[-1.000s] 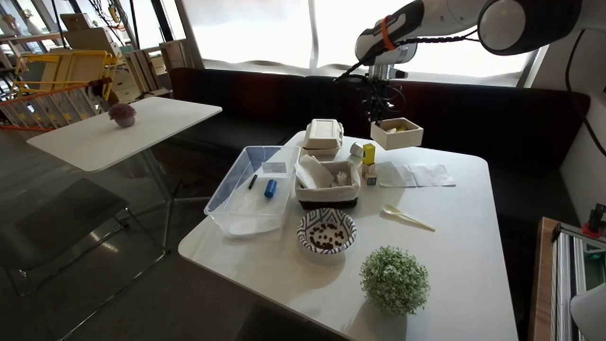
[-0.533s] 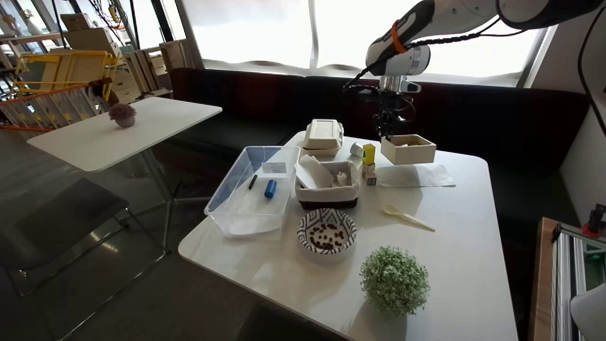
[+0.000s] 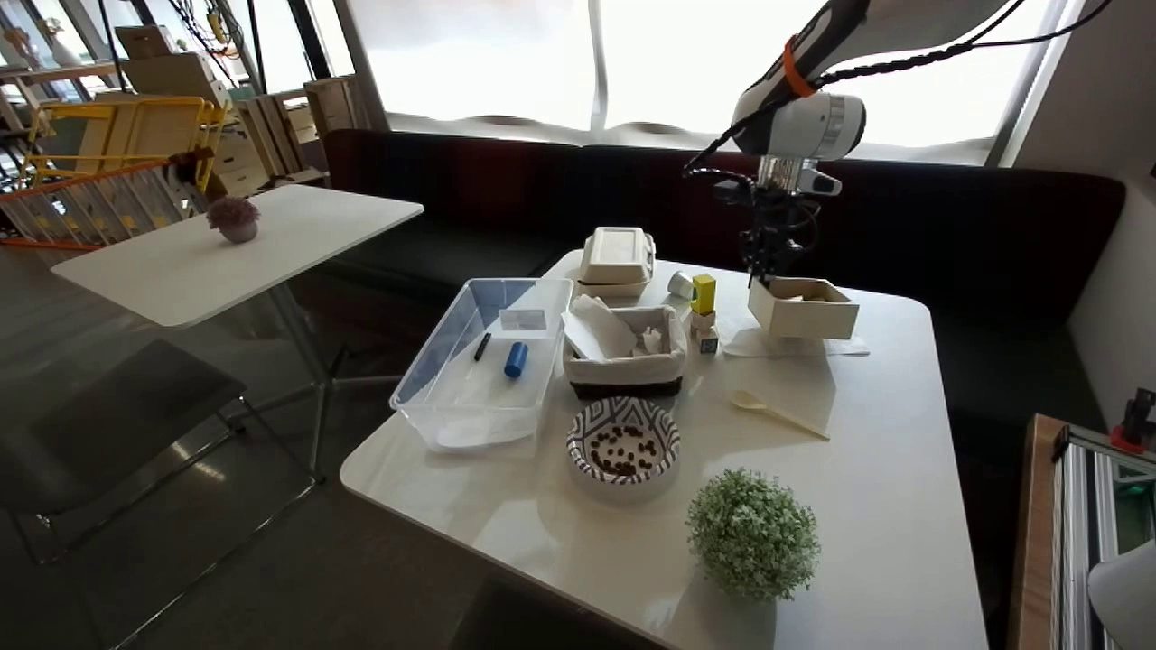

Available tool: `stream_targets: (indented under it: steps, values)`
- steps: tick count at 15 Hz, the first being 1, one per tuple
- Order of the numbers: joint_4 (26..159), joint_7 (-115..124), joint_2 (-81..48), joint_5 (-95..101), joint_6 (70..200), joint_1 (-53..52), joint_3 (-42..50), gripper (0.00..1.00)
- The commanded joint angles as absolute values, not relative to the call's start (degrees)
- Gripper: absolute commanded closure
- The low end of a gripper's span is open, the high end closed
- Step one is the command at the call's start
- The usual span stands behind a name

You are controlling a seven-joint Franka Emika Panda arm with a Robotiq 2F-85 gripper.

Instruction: Move the wooden box forwards.

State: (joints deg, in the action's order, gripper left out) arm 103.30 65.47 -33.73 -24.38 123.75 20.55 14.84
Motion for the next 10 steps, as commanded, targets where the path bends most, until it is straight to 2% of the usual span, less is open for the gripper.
stream_targets:
  steps: [1,3,4,10]
  values:
    - [103.49,65.41,-33.45,-24.59,123.49,20.23,15.23,0.80]
    - [103.75,65.59,-33.08,-24.63,123.50,20.14,15.22,0.80]
    - [103.70,66.09,-33.04,-24.11,123.51,19.75,15.38,0.95]
    - [104.78,68.60,-33.90,-21.79,125.82,17.44,16.05,0.95]
